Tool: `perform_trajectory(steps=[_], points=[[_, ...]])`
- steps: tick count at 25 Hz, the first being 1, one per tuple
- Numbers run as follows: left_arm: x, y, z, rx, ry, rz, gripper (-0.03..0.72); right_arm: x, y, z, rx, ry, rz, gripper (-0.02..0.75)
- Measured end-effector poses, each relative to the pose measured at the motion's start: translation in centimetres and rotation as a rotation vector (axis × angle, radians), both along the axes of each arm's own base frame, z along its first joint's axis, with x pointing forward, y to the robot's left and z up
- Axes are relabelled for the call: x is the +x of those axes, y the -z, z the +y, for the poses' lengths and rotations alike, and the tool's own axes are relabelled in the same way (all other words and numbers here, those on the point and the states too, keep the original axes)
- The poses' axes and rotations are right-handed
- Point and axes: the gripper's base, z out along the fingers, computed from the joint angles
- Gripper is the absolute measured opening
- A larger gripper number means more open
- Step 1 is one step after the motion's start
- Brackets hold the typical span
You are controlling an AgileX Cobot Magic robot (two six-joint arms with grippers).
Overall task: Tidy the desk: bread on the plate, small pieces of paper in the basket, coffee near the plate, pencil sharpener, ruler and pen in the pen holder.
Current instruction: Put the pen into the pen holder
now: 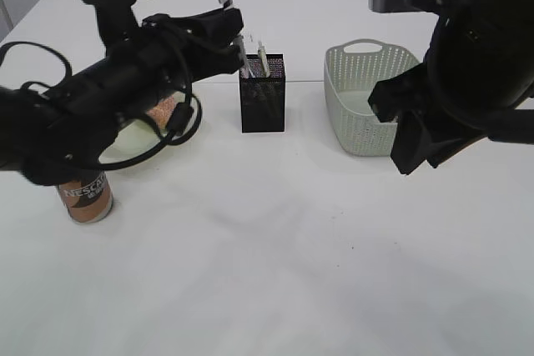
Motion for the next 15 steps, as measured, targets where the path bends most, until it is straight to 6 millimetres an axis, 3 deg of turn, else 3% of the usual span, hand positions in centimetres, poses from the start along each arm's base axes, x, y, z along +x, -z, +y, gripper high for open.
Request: perform_trajectory(steps=[8, 15], points=[[5.6, -0.3, -3.4, 0.117, 0.002, -0.012, 0.065, 0.0, 0.0, -0.1, -0.013, -0.027, -0.009, 0.246], [9.1, 1.7, -4.9, 0.179, -0.012, 0.001, 0.067, 0.1, 0.0, -0.1, -0.022, -0.041, -0.014, 0.246]])
